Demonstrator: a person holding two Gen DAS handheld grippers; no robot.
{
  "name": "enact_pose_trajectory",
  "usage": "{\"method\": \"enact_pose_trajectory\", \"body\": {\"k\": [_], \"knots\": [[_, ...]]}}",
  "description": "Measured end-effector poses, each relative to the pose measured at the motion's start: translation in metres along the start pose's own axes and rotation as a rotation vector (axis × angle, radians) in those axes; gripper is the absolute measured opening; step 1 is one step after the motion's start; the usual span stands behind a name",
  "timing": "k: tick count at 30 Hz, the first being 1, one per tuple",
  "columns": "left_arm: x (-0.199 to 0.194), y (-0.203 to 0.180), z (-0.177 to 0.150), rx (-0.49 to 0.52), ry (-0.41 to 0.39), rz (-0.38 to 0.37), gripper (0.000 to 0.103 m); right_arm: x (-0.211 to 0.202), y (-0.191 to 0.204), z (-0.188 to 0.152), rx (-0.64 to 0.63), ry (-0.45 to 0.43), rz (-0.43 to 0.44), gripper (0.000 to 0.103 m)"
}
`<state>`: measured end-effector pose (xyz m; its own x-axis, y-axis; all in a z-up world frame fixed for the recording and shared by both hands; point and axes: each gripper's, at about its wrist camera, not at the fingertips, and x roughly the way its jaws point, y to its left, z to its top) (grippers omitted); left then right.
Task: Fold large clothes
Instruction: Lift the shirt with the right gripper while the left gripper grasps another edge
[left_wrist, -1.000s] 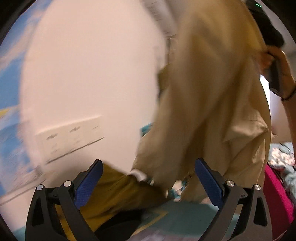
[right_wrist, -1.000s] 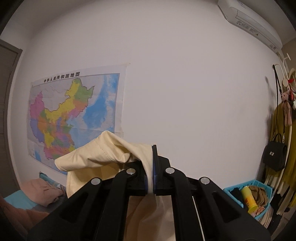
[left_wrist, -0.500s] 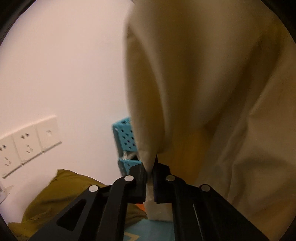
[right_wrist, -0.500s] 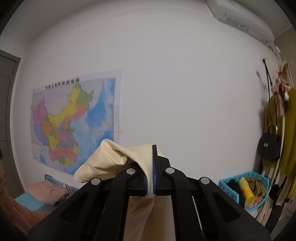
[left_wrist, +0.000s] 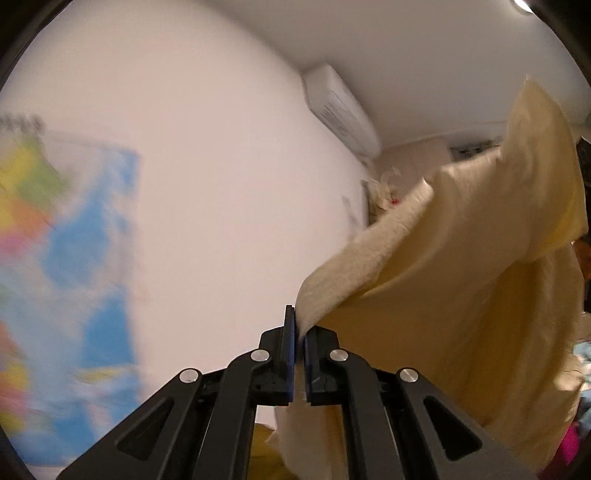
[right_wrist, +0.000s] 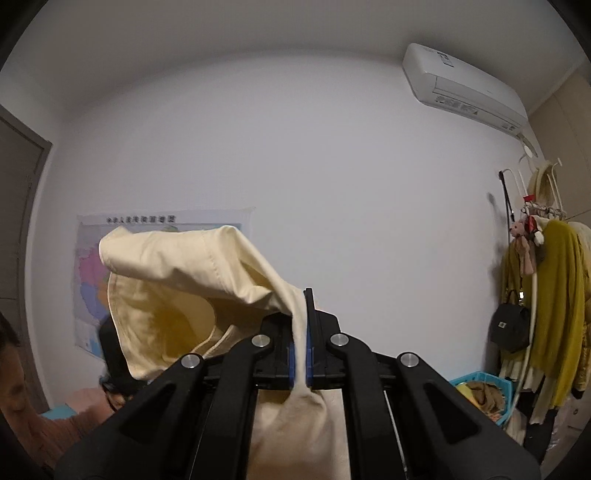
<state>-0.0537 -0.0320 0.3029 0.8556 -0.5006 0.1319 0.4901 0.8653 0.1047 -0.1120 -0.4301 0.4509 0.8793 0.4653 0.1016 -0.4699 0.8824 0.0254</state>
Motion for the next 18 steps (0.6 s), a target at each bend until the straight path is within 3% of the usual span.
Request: {"method": "enact_pose_trajectory", "body": {"k": [5, 12, 15, 18], "knots": [[-0.114, -0.007, 0.041, 0.126, -0.067, 0.177, 0.003, -0.004, 0.016, -0.008, 0.039, -0.026, 0.119, 0.004], [-0.215, -0.016, 0.063, 0.263, 0.011, 0.492, 0.004, 0.025, 0.053, -0.022, 0.11, -0.02, 0.393, 0.004], [-0.23, -0.011, 0.058, 0.298, 0.076, 0.624, 0.004, 0.054, 0.071, -0.033, 0.123, 0.019, 0.474, 0.004], [-0.225, 0.012, 0.037, 0.278, 0.175, 0.714, 0.004, 0.115, 0.086, -0.062, 0.182, 0.131, 0.549, 0.004]]}}
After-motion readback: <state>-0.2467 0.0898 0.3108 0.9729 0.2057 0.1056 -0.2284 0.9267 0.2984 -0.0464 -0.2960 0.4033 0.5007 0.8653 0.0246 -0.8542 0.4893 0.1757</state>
